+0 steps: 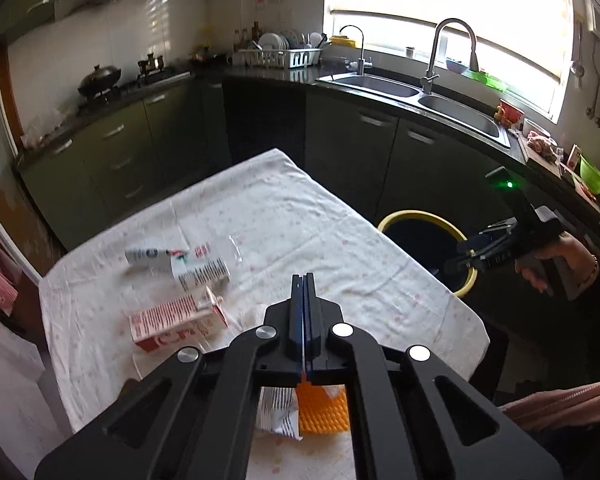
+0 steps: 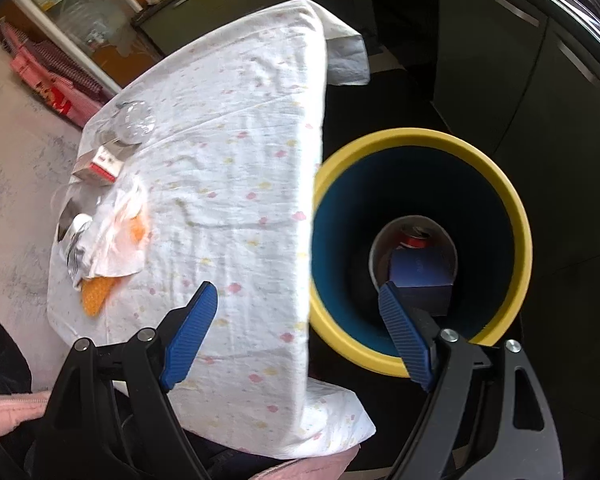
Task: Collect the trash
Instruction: 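Grasp the white tissue with the left gripper and lift it, then carry the tissue over the yellow bin and open the left gripper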
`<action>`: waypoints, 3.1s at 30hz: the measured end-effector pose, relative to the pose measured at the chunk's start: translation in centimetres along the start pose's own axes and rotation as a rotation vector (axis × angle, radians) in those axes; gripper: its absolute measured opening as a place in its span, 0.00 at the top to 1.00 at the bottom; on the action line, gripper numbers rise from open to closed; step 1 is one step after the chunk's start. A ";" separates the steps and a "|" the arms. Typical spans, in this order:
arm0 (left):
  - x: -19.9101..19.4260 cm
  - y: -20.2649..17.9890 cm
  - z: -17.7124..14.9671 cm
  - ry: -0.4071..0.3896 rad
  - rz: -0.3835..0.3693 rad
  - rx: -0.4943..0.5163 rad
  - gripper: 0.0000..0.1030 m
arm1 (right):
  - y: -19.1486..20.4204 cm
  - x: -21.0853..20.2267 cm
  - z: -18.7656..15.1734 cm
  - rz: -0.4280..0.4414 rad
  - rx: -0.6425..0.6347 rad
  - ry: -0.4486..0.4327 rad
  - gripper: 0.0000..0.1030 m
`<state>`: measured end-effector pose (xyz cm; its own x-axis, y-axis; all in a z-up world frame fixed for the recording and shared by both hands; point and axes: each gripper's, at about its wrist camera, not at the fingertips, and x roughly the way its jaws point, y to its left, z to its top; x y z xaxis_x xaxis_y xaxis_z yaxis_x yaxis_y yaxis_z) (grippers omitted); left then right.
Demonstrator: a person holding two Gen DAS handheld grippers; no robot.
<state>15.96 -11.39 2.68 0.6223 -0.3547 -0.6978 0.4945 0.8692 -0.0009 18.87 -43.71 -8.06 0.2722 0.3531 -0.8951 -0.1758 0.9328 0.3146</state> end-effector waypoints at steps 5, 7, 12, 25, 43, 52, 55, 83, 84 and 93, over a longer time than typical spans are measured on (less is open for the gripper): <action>4.1 -1.7 -0.7 0.148 0.007 0.076 0.86 | 1.2 -0.2 -0.3 0.007 -0.033 0.005 0.24; 5.8 -2.3 -1.2 0.196 -0.022 0.083 0.69 | 1.3 -0.2 -0.3 0.008 -0.037 0.004 0.24; 10.7 -3.3 -2.9 0.336 -0.031 0.135 0.47 | 1.5 0.2 -0.5 0.008 -0.044 0.017 0.24; 12.2 -1.8 -3.0 0.344 -0.011 0.107 0.97 | 1.7 0.4 -0.7 0.018 -0.052 0.020 0.24; 3.9 -3.6 4.6 0.057 0.004 0.134 0.97 | 4.8 -2.3 -4.4 0.068 -0.116 -0.066 0.24; 6.3 -9.2 8.1 0.044 -0.083 0.232 0.97 | 1.9 -4.6 -7.8 0.040 -0.044 -0.119 0.24; 8.1 -11.9 9.4 0.051 -0.125 0.266 0.97 | -0.1 -5.2 -8.8 0.030 0.004 -0.136 0.24; 16.8 -21.3 9.6 0.066 -0.198 0.294 0.25 | -7.2 -3.8 -11.4 0.049 0.169 -0.109 0.23; 14.4 -19.9 9.0 0.019 -0.173 0.275 0.24 | -7.0 -3.5 -11.3 0.050 0.162 -0.102 0.23; 2.0 -9.9 2.9 -0.144 0.019 0.064 0.07 | -1.2 -1.8 -9.0 0.055 0.001 -0.043 0.23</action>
<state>14.04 -21.73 3.39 0.7102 -0.3880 -0.5874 0.5166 0.8541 0.0603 10.07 -46.06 -9.70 0.3022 0.4063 -0.8623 -0.1902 0.9121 0.3631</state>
